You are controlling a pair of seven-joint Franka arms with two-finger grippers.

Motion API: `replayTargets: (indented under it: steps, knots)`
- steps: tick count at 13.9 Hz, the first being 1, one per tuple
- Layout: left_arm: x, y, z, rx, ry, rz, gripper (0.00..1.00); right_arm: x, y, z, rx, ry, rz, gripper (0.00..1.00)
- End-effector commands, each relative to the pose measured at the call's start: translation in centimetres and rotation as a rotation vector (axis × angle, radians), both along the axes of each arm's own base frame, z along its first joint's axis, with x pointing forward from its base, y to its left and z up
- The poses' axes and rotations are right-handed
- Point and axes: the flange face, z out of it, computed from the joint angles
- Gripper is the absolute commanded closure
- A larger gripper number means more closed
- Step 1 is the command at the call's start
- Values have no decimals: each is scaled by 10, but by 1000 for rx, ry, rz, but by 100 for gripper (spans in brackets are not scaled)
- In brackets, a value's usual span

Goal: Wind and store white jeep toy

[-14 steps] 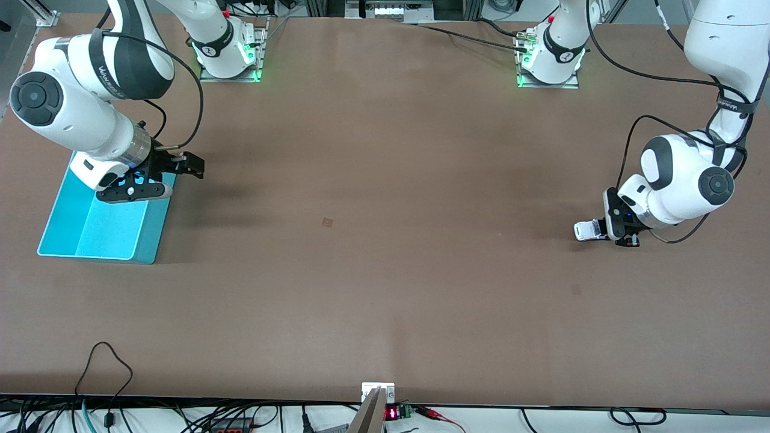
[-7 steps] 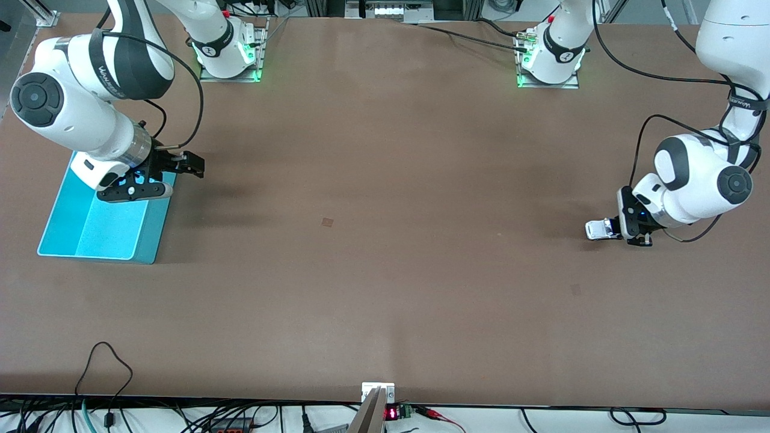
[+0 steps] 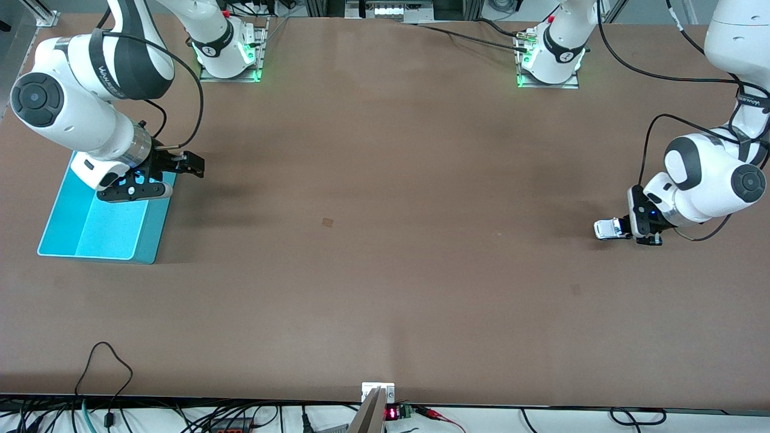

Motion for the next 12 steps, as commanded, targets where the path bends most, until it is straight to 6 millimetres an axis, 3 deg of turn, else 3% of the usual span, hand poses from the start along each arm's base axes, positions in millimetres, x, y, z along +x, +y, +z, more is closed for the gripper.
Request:
replayTargets:
  steps: [1, 8, 12]
  knots:
    - [-3, 22, -45, -10, 40, -24, 68, -4, 3, 0, -8, 5, -8, 0]
    - [-4, 60, -56, -19, 32, -45, 68, -4, 3, 0, -8, 5, -8, 0]
    - [-8, 71, -57, -10, 33, -62, 68, -5, 4, 0, -11, 9, -26, 0]
